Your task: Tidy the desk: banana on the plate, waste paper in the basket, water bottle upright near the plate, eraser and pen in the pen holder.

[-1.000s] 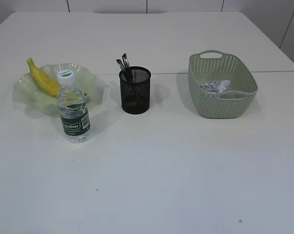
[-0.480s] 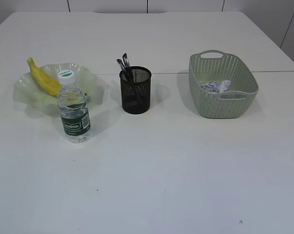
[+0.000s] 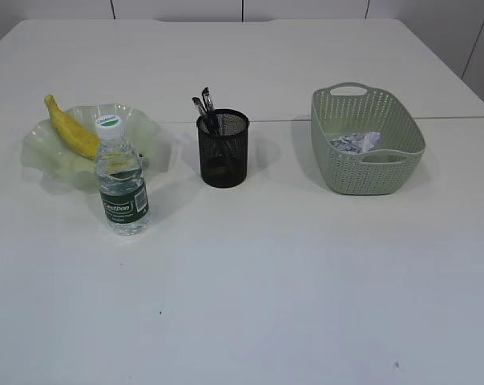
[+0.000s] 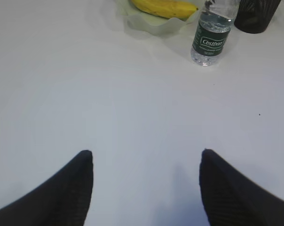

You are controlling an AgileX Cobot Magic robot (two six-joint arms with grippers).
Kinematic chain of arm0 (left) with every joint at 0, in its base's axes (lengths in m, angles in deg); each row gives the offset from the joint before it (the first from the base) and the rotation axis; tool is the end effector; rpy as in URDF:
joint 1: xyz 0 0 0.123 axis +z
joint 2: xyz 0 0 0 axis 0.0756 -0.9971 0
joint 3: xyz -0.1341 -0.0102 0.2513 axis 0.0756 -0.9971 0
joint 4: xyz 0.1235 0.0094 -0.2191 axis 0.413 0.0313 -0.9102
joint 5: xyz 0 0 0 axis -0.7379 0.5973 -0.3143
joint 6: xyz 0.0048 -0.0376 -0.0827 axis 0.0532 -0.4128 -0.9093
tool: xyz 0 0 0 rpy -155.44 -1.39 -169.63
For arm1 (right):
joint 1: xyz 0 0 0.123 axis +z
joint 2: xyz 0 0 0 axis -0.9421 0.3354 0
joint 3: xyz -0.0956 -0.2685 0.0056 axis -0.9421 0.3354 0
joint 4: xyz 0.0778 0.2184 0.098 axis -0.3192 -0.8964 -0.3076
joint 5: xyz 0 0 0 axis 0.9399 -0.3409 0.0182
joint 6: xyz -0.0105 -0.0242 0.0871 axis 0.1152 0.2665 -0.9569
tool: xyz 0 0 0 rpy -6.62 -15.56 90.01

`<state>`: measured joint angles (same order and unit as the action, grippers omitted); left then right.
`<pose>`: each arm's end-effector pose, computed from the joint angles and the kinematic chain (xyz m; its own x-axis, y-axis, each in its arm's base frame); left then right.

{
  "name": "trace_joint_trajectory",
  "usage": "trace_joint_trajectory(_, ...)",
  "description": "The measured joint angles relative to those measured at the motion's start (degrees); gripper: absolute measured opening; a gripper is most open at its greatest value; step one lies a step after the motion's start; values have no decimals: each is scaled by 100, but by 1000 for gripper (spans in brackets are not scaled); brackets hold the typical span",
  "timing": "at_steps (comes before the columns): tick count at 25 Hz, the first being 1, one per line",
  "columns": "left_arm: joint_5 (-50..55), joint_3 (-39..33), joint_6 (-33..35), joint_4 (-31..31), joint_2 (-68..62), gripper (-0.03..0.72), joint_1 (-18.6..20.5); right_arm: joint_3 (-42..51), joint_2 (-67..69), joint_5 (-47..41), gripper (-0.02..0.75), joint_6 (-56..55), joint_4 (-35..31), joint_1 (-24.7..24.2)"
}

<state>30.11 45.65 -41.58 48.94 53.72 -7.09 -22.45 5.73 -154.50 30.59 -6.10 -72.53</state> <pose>-0.0070 -0.0003 0.2763 -0.4943 -0.0485 -0.8680 0.0181 0.9977 -0.0660 -0.0110 0.0076 0.2710 -0.5001 -0.1483 -0.8532 -0.1164 0.9878 -0.1034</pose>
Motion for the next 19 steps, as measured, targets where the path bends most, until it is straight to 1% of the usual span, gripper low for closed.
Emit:
trace_joint_trajectory(6, 0, 0, 394, -106, 0, 494, 0, 0, 0, 0, 265, 23, -18, 0)
trace_joint_trajectory(19, 0, 0, 394, -116, 0, 492, 0, 0, 0, 0, 265, 35, -27, 0)
